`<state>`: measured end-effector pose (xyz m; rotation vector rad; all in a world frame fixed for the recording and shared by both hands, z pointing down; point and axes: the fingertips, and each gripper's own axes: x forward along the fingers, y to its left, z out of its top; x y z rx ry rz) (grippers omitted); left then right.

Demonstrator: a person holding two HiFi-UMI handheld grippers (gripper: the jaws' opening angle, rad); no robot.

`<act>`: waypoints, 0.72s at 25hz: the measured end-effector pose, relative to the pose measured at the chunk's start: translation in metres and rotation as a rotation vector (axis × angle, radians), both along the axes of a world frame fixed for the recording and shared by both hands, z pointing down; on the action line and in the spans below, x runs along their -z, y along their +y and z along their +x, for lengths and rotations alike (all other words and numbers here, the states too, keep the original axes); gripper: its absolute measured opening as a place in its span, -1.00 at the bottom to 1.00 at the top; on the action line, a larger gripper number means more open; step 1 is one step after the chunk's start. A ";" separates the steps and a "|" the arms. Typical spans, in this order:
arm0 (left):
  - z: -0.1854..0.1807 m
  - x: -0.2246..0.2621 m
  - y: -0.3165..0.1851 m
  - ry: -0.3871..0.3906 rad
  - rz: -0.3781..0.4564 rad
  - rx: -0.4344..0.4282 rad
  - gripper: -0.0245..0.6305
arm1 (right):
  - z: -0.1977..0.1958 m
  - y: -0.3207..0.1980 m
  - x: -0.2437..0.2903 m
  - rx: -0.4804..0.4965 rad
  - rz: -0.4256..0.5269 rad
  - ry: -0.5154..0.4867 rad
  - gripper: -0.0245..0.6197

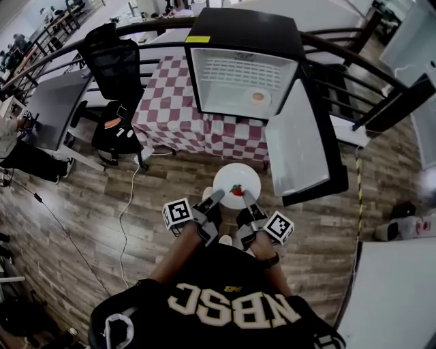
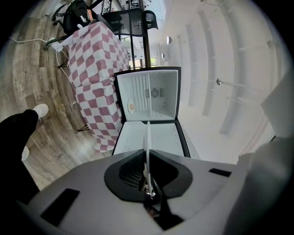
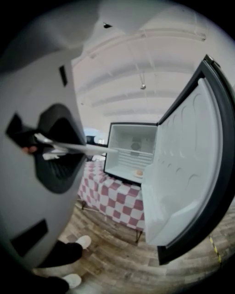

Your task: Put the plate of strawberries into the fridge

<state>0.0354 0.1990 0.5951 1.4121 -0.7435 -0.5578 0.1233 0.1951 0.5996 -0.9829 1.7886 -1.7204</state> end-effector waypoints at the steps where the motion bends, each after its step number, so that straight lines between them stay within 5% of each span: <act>1: 0.001 -0.001 -0.009 0.006 -0.001 -0.006 -0.84 | 0.000 -0.008 0.000 -0.005 0.002 0.001 -0.79; 18: -0.047 0.023 -0.199 0.017 0.047 -0.085 -0.84 | -0.048 -0.187 0.017 -0.052 0.040 0.042 -0.79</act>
